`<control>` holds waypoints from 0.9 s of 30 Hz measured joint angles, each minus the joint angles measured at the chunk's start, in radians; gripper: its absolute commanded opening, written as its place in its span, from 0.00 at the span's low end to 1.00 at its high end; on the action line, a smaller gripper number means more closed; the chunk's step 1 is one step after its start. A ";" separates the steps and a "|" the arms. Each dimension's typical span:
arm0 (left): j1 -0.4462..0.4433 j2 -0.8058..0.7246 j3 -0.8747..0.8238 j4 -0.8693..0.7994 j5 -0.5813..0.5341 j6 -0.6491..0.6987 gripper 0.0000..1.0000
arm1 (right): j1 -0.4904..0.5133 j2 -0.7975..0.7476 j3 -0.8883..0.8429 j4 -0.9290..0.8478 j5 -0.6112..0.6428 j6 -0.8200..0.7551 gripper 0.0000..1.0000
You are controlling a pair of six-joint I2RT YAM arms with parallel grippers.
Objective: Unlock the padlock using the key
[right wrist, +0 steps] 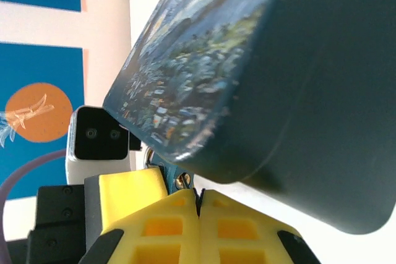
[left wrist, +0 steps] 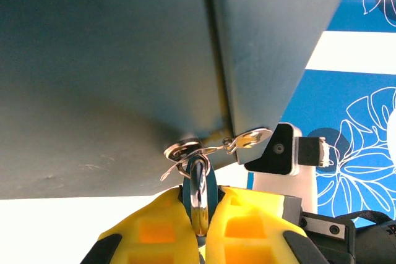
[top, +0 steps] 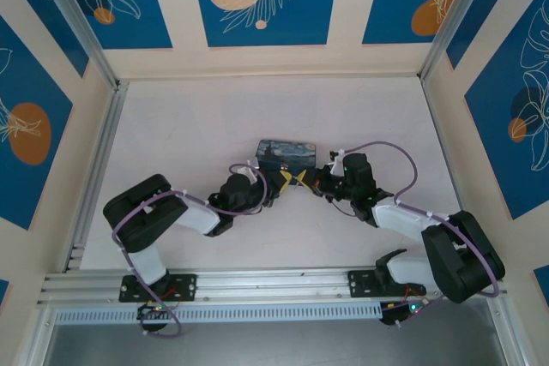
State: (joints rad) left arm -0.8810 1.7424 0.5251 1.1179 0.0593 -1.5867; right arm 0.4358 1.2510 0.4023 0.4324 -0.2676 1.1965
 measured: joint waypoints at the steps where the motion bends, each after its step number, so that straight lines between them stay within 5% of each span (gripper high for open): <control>1: 0.000 0.000 0.000 0.000 -0.001 0.000 0.00 | 0.000 -0.002 0.003 -0.006 0.005 0.018 0.00; 10: 0.000 0.000 0.000 0.000 0.000 0.000 0.00 | -0.003 0.005 0.002 -0.002 0.006 0.163 0.00; 27: 0.007 -0.078 -0.001 -0.026 0.011 0.021 0.00 | -0.061 0.011 -0.048 0.197 -0.081 0.164 0.00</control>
State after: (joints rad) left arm -0.8742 1.6646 0.5243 1.0916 0.0704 -1.5654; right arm 0.3752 1.2621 0.3542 0.6292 -0.3489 1.3605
